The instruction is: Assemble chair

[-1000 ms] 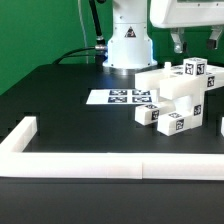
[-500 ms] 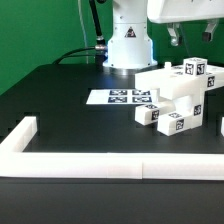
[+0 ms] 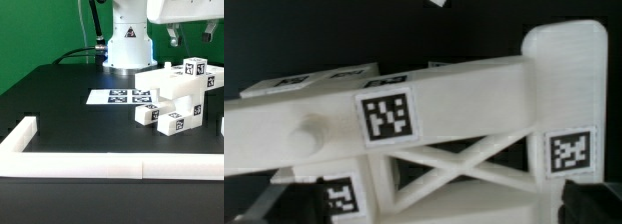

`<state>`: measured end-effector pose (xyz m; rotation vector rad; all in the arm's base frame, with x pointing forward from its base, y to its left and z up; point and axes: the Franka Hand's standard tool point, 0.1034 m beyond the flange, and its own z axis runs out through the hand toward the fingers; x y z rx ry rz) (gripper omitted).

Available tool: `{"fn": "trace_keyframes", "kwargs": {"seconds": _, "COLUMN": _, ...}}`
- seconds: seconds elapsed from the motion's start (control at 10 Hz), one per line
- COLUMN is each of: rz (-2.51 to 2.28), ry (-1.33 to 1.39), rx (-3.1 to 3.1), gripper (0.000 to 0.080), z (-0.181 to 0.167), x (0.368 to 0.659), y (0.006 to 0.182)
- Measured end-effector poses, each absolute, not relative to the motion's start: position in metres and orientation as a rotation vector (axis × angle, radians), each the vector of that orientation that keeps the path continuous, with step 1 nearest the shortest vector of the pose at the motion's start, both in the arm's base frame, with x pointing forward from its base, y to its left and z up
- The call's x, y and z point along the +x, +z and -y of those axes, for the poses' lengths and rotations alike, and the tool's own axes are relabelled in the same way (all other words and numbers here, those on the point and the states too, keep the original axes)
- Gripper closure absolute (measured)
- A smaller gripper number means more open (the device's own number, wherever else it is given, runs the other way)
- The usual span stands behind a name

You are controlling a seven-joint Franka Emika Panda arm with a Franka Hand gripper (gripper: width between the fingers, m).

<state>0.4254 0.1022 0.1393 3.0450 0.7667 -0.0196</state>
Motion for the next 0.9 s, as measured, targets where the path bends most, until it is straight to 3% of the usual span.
{"fn": "trace_keyframes", "kwargs": {"seconds": 0.3, "rz": -0.784, "ry": -0.049, "rx": 3.049, "gripper": 0.0150, "z": -0.093, "x": 0.392, "y": 0.127}}
{"fn": "trace_keyframes", "kwargs": {"seconds": 0.9, "rz": -0.785, "ry": -0.083, "rx": 3.046, "gripper": 0.0150, "z": -0.081, "x": 0.375, "y": 0.109}}
